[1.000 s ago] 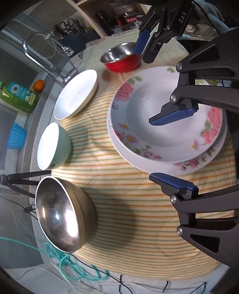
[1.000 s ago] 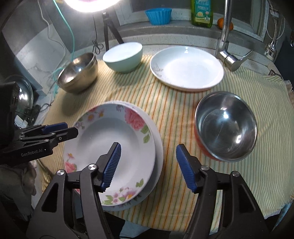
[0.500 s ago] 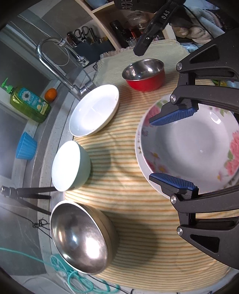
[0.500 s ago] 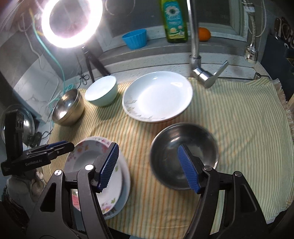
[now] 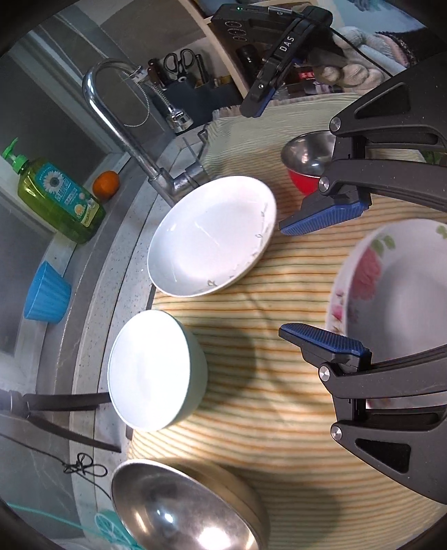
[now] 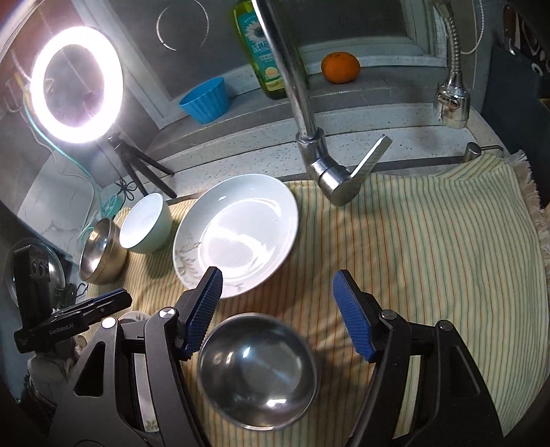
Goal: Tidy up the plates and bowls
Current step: 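Move both tools to the white oval plate with grey leaf print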
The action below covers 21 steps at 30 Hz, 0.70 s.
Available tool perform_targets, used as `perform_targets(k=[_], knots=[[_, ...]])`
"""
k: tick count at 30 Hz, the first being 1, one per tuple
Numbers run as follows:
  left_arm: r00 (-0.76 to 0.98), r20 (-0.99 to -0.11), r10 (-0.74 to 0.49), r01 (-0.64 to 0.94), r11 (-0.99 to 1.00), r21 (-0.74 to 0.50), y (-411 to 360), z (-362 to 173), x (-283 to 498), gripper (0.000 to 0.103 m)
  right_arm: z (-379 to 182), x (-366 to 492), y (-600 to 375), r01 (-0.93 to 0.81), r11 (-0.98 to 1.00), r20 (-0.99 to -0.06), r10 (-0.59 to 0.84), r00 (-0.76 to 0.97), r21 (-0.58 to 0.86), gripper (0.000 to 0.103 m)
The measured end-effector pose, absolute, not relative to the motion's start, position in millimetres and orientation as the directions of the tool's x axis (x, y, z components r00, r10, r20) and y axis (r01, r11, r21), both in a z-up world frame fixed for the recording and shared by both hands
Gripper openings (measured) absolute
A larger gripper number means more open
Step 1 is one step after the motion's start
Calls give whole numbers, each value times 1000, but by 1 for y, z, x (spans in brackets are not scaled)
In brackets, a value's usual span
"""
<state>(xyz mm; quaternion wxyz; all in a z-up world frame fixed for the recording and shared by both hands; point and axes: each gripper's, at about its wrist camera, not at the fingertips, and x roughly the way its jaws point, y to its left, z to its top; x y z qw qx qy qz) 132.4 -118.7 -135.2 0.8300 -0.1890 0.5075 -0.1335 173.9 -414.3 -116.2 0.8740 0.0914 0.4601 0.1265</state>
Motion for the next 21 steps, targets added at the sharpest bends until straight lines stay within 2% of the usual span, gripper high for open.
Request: perform_targets(k=[5,9,11,17,21], knots=[[453,-795,-404,-6,890,-456,-125,-143,154,53,-126,204,-419,-160,945,-788,327,522,286,67],[446,-797,-407,-38,881,-471,-129,-152,168,52,-136,229,-415,-192,939,-802,344,489,286,57],[445,-801,-401,-45,883,-467,-132,-155,175,52,-140,237,-414,-199,936,-806,350,477,289,56],[433,-812,-390,-74,883,-463,-136,-168,190,48,-155,258,-413,-215,932,-821,360,442,293,47],[428,-816,-387,-78,884,-461,-138,-173,196,42,-161,268,-413,-220,929,-825,366,430,298,42]])
